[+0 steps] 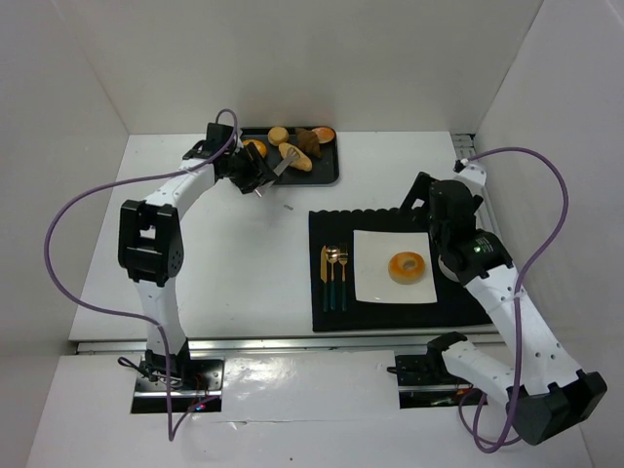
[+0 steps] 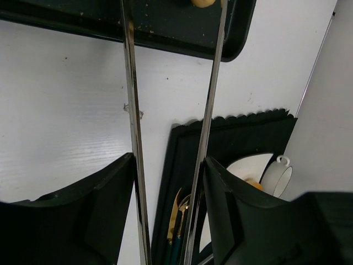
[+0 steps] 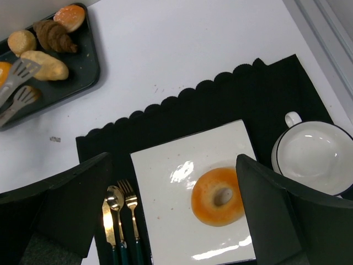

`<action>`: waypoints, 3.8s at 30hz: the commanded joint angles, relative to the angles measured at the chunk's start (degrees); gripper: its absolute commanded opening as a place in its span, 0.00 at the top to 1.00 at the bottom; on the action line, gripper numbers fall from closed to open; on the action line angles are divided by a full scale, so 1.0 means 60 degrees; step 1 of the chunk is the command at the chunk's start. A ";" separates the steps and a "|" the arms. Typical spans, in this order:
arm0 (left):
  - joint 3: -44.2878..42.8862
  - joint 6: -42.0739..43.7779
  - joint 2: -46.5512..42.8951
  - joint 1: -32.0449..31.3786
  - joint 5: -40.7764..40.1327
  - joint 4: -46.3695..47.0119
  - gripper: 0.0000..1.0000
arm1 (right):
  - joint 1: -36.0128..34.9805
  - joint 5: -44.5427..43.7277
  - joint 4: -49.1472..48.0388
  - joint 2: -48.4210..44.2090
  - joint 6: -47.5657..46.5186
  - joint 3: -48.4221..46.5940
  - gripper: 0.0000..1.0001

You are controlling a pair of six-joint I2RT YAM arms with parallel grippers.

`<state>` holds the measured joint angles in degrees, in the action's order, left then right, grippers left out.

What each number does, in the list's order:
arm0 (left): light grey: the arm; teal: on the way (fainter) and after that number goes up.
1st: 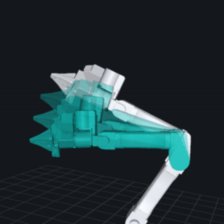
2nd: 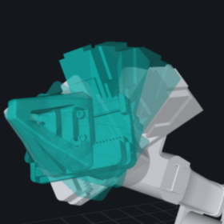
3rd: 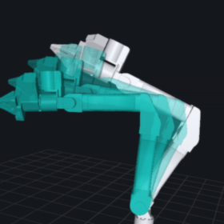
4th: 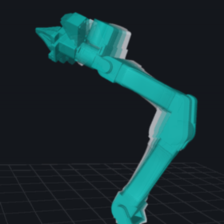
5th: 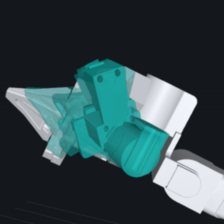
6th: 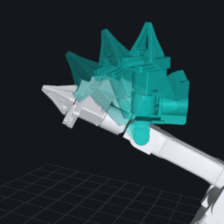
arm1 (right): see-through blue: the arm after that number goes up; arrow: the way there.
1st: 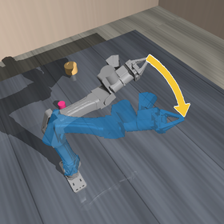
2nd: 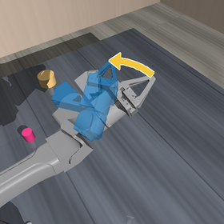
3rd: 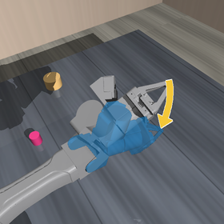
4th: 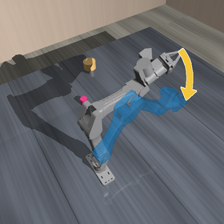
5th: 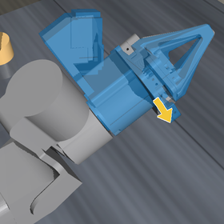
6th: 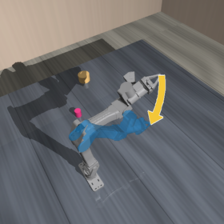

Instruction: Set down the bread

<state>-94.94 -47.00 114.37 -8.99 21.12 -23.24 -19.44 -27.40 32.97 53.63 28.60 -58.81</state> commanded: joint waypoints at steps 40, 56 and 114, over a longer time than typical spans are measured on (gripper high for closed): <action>0.1289 0.4333 -0.3226 -0.4302 0.0127 -0.2849 0.82 | 0.0047 -0.0282 0.0262 -0.0852 -0.0050 -0.0233 0.00; 0.1467 0.4142 -0.3401 -0.5210 0.0053 -0.2718 0.41 | 0.0047 -0.0077 0.0174 -0.0852 0.0038 -0.0233 0.00; -0.4786 0.2824 0.2002 -0.1445 -0.4649 -0.2410 0.36 | 0.0047 0.0465 -0.0734 0.0686 -0.0240 -0.0160 0.00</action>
<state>-119.98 -31.42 124.77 -17.43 -6.57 -38.96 -19.44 -24.34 32.49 57.47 28.16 -58.50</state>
